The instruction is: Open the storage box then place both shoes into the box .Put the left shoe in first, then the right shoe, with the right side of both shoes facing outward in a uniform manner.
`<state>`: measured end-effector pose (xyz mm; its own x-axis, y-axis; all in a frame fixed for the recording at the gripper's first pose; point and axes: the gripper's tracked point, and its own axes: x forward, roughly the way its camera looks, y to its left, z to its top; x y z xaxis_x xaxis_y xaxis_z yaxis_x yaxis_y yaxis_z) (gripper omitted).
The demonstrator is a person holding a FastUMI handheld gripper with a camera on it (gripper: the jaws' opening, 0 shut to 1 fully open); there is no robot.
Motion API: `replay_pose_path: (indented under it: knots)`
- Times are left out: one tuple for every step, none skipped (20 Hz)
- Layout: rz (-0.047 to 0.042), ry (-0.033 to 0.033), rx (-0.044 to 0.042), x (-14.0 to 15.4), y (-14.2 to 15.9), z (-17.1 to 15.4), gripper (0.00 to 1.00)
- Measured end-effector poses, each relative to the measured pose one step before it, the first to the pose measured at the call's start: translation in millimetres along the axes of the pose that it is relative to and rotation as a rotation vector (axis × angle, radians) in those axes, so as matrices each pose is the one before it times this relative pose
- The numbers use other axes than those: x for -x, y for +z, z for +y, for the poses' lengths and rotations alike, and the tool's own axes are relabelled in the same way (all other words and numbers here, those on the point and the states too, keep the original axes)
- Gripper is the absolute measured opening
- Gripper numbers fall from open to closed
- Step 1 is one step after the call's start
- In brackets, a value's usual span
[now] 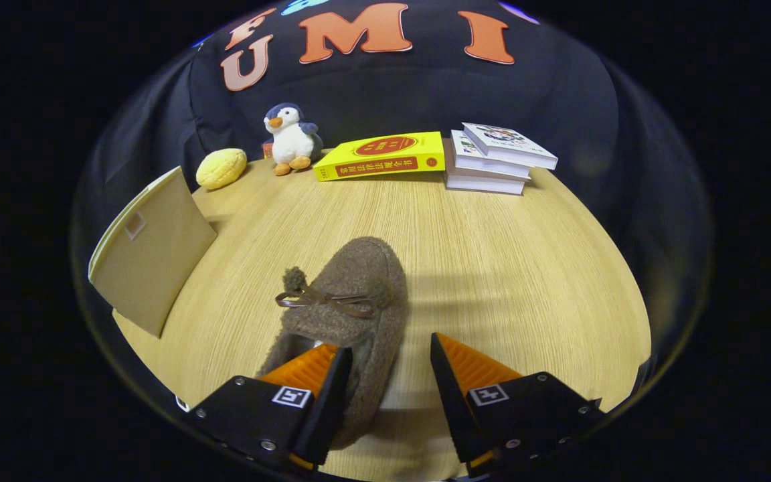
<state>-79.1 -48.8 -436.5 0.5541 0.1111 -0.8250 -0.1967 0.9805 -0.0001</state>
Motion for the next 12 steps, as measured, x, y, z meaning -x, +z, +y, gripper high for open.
replay_pose_path:
  knots:
    - [-0.00469,-0.00105,0.00160,-3.00,2.81,1.20,0.67]
    - [0.00814,0.00315,-0.00250,-4.68,-0.92,2.78,0.60]
    - [0.01774,-0.00259,-0.01373,-2.10,-2.43,1.85,0.55]
    - [0.00185,-0.00068,-0.02426,-2.67,0.97,2.77,0.44]
    - [-0.00177,-0.00816,-0.02311,-1.24,1.11,1.40,0.37]
    - [-0.00047,-0.02446,-0.01619,-0.59,-1.05,-1.53,0.29]
    - [0.00405,-0.01186,-0.02093,0.35,-0.79,-0.48,0.21]
    - [0.00947,-0.00746,-0.02316,1.28,-1.19,1.59,0.14]
    - [0.01995,-0.01648,-0.03538,2.36,-1.61,-2.25,0.12]
    - [0.01866,-0.00146,-0.03321,4.99,-1.70,2.92,0.09]
    - [0.00419,0.00272,-0.02323,5.70,1.92,2.37,0.07]
    - [-0.00124,0.00382,-0.02003,7.05,3.02,2.82,0.05]
